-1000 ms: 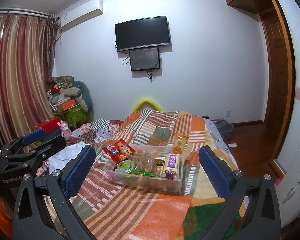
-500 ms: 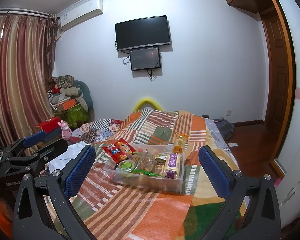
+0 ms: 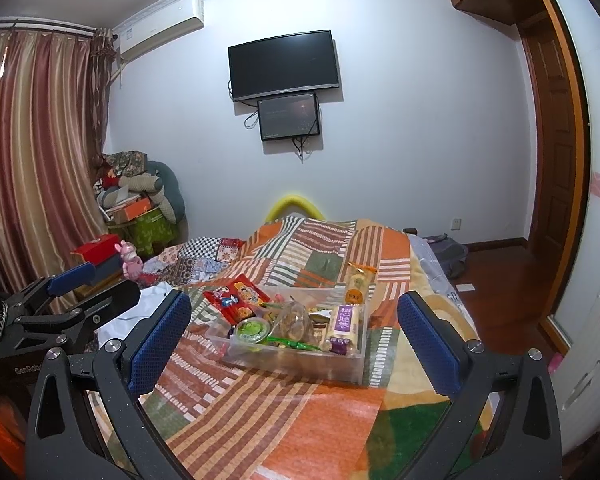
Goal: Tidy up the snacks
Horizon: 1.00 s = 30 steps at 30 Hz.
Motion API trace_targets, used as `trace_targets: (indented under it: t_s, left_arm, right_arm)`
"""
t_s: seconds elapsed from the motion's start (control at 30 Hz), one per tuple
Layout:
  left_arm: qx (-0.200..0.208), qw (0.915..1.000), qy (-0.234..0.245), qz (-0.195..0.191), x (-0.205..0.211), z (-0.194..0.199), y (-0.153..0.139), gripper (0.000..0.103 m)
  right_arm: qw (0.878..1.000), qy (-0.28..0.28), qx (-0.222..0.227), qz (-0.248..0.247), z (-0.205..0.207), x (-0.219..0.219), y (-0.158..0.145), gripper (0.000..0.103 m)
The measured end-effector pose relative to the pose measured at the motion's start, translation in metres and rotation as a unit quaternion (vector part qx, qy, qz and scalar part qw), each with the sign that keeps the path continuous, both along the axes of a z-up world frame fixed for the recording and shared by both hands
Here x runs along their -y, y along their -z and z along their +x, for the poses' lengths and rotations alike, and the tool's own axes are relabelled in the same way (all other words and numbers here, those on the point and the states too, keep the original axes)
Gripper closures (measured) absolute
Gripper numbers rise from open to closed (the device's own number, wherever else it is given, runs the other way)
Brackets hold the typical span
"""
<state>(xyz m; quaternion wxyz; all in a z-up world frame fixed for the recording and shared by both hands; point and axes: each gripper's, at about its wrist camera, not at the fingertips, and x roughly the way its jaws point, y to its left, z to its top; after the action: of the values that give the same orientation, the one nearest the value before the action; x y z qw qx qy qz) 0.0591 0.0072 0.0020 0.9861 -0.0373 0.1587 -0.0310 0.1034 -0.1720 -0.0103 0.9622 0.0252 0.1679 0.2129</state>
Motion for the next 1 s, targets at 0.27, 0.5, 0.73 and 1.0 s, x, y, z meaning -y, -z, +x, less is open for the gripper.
trace_targets:
  t_s: [0.27,0.5,0.73,1.0]
  left_arm:
    - [-0.005,1.0,0.002,-0.004,-0.0015,0.0007,0.0013,0.0]
    - [-0.003,1.0,0.002,-0.003,-0.002,0.001,0.0013,0.0]
    - [-0.001,0.9999,0.011,-0.005,-0.0009,0.0008,0.0014,0.0]
    - [0.003,0.9999,0.01,-0.003,0.0008,0.0004,0.0002,0.0]
  right_arm:
    - [1.0,0.002,-0.002,0.002,-0.0013,0.0014,0.0004,0.0]
    - [1.0,0.002,-0.003,0.001,-0.0013,0.0021,0.0004,0.0]
    - [1.0,0.002,-0.003,0.001,-0.0013,0.0018,0.0012,0.0]
    - [1.0,0.002,-0.004,0.0,-0.0011,0.0021,0.0014,0.0]
